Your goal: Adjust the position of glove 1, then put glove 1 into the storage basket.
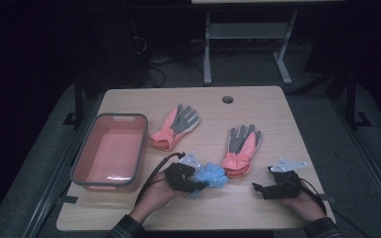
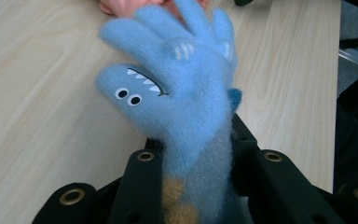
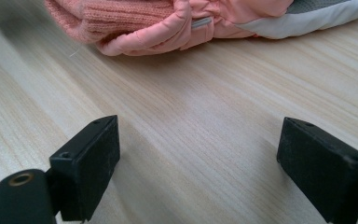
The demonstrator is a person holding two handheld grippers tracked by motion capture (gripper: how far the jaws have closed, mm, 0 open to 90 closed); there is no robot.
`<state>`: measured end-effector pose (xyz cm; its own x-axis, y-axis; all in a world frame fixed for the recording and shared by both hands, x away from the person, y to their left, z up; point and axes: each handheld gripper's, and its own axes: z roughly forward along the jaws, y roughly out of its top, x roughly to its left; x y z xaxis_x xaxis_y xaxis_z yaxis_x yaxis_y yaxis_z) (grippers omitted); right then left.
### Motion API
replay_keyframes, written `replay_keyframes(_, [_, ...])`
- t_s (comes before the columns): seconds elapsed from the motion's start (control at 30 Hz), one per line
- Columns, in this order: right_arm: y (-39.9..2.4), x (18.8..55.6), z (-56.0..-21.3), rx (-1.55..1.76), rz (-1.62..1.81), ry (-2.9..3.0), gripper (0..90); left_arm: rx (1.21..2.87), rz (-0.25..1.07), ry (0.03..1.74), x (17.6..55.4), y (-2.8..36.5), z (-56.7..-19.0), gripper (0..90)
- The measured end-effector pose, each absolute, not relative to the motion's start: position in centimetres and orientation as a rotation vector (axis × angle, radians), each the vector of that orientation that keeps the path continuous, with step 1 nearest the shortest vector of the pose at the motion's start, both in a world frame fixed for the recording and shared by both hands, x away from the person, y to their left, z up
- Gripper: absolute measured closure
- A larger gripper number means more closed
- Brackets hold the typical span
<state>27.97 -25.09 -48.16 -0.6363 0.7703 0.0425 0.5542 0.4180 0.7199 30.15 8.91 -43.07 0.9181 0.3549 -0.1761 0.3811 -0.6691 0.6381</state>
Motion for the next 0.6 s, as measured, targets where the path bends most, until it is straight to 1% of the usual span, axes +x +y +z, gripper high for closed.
replay_keyframes(0.4, [-25.1,28.0,-48.2,1.149,1.042,2.382,12.8,2.298,-0.021,0.592,30.7,11.5,-40.8,71.5])
replay_keyframes(0.5, [-25.0,28.1,-48.2,1.149,1.039,2.384,10.9,2.286,-0.007,0.617,30.8,12.5,-40.0,71.5])
replay_keyframes(0.6, [-25.0,28.2,-48.2,1.146,1.035,2.387,10.8,2.274,0.001,0.634,31.2,13.2,-39.3,71.5])
